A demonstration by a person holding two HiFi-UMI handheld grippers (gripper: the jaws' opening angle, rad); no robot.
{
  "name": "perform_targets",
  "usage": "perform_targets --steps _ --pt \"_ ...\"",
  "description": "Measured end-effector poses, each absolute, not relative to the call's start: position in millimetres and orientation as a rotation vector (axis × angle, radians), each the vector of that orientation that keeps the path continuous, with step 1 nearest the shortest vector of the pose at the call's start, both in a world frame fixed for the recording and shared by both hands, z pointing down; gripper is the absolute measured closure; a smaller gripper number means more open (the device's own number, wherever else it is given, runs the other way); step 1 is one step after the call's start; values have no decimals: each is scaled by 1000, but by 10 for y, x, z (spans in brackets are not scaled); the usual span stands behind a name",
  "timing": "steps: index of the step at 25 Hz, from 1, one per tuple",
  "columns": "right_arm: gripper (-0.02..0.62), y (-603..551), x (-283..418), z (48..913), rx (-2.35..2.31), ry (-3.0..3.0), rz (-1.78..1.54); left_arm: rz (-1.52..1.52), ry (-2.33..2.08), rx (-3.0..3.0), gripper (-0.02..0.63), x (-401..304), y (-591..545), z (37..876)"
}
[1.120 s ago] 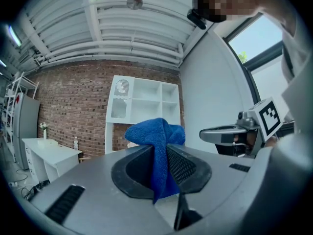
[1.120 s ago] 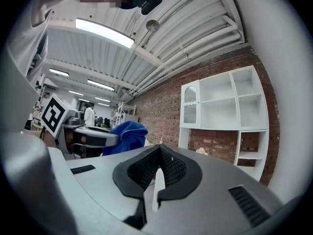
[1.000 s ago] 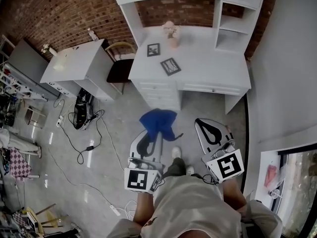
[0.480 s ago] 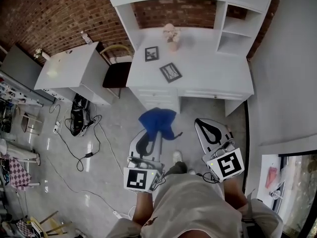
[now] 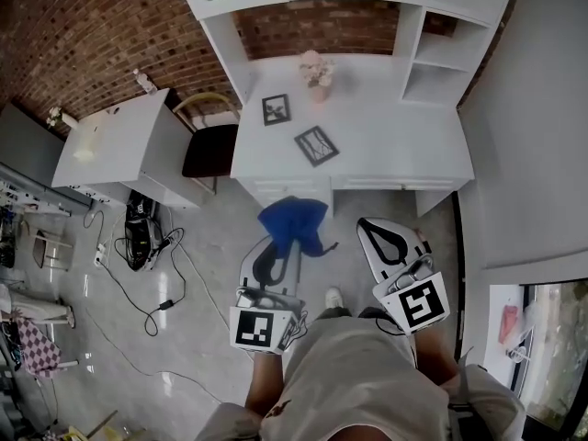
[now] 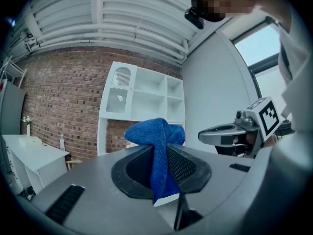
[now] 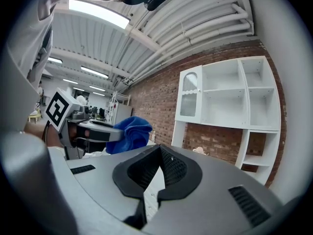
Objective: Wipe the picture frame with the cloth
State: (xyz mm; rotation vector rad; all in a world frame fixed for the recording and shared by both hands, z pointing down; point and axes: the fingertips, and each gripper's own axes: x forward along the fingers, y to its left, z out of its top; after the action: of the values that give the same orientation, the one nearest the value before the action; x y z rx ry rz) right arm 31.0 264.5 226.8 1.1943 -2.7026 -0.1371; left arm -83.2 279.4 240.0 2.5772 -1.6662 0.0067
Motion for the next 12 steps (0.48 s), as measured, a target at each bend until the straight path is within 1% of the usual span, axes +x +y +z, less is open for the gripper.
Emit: perform_targets --steps 12 --pt "598 2139 188 2313 1257 -2670 -87 38 -1578 2590 535 -889 2270 2509"
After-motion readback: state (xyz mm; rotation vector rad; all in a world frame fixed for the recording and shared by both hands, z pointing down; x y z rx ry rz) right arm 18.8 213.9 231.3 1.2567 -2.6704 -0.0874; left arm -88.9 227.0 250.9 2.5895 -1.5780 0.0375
